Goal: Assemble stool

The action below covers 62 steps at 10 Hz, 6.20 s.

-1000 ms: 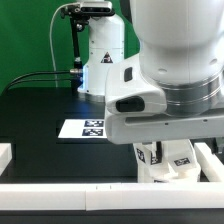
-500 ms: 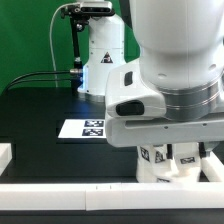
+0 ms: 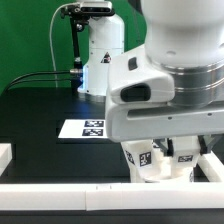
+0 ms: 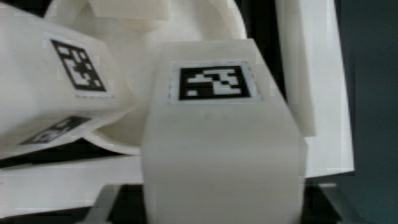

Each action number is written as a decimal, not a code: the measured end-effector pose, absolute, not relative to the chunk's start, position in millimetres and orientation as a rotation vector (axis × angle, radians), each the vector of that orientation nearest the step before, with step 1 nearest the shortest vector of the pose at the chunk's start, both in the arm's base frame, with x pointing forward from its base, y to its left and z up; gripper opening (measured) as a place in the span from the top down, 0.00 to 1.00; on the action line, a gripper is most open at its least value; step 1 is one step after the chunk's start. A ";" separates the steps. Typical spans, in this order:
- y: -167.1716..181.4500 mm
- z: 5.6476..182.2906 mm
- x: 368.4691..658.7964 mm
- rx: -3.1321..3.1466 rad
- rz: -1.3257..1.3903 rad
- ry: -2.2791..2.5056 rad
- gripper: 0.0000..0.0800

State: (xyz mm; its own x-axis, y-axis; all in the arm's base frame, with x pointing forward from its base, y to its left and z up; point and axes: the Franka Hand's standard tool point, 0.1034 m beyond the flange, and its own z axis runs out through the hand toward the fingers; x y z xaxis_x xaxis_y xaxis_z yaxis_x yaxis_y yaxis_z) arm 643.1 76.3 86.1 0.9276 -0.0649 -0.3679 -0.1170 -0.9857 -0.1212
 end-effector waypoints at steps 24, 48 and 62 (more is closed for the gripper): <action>113.5 86.7 621.1 -2.909 -0.863 0.310 0.57; 115.7 101.5 580.6 -2.953 -0.889 0.482 0.19; 80.6 121.3 583.5 -2.897 0.197 0.246 0.19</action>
Offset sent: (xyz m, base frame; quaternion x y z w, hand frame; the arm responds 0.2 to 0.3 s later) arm -0.0345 0.0071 -0.0163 0.0371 0.0692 0.0282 0.9965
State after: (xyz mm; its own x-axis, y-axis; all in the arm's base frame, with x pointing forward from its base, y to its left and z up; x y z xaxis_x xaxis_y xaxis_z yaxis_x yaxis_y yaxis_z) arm 583.5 80.6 121.3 0.9770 -0.1502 -0.1516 -0.1806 -0.9602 -0.2130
